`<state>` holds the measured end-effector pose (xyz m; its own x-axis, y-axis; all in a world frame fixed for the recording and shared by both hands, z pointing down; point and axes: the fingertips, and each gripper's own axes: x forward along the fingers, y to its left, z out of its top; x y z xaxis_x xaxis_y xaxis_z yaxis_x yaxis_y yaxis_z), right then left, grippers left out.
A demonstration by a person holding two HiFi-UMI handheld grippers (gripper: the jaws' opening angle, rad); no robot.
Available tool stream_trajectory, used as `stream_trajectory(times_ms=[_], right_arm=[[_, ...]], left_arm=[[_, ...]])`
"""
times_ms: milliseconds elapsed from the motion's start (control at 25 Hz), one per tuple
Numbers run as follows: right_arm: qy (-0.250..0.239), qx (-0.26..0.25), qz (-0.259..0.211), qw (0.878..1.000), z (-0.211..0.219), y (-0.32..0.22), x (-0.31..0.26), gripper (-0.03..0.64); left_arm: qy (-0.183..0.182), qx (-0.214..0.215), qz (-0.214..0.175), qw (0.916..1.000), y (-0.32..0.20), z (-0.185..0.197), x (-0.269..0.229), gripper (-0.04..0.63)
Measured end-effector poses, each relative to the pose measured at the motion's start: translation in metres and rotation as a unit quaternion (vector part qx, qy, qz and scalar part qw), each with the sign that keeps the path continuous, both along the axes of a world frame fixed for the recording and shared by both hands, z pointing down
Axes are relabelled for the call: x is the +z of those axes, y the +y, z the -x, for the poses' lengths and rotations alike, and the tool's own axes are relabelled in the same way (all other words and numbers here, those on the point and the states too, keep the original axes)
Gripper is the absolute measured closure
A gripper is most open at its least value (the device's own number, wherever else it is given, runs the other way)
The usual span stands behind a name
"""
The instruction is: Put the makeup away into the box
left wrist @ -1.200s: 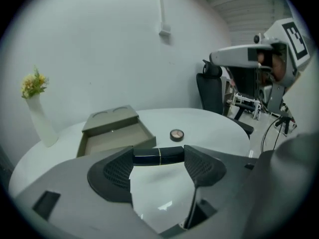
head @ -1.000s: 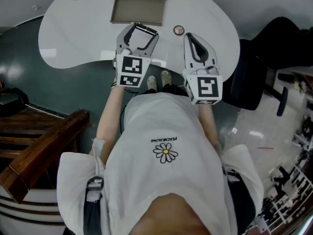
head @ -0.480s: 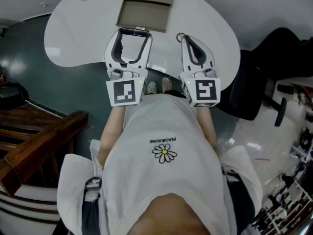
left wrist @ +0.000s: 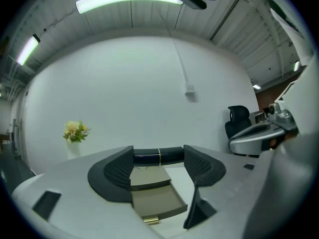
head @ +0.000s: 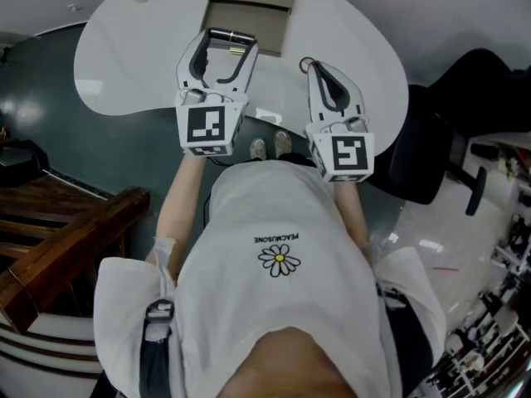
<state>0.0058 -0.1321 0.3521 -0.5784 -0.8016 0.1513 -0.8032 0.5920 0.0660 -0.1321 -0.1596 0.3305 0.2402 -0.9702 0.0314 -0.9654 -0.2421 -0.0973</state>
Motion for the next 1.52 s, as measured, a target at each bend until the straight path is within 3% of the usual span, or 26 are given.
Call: stream_trajectory(times_ms=[200,360,520,720,1000,1120,1360,1520], right_arm=[[0.000,0.013,0.020,1.000,-0.005,-0.003,0.012,0.586],[-0.005,0.036,0.042,0.998,-0.015,-0.008,0.024,0.586],[-0.001,0.051,0.070,0.996,-0.026,-0.011,0.044,0.586],[0.001,0.063,0.086,0.994,-0.035,-0.015,0.061,0.586],[0.016,0.079,0.101,0.992,-0.050,-0.016,0.074,0.586],[0.022,0.088,0.106,0.990,-0.058,-0.016,0.079,0.586],[0.027,0.090,0.104,0.990,-0.059,-0.018,0.082,0.586],[0.035,0.080,0.094,0.992,-0.052,-0.017,0.078,0.586]], left_arm=[[-0.003,0.022,0.095,0.9953,-0.067,-0.011,0.047,0.264],[-0.026,0.023,0.175,0.9840,-0.111,-0.019,0.106,0.264],[-0.044,0.034,0.251,0.9664,-0.141,-0.027,0.163,0.264],[-0.051,0.034,0.342,0.9378,-0.167,-0.029,0.223,0.264],[-0.054,0.020,0.390,0.9190,-0.178,-0.019,0.258,0.264],[-0.042,0.025,0.383,0.9226,-0.184,-0.020,0.253,0.264],[-0.048,0.027,0.403,0.9136,-0.184,-0.021,0.260,0.264],[-0.056,0.021,0.396,0.9162,-0.183,-0.021,0.257,0.264]])
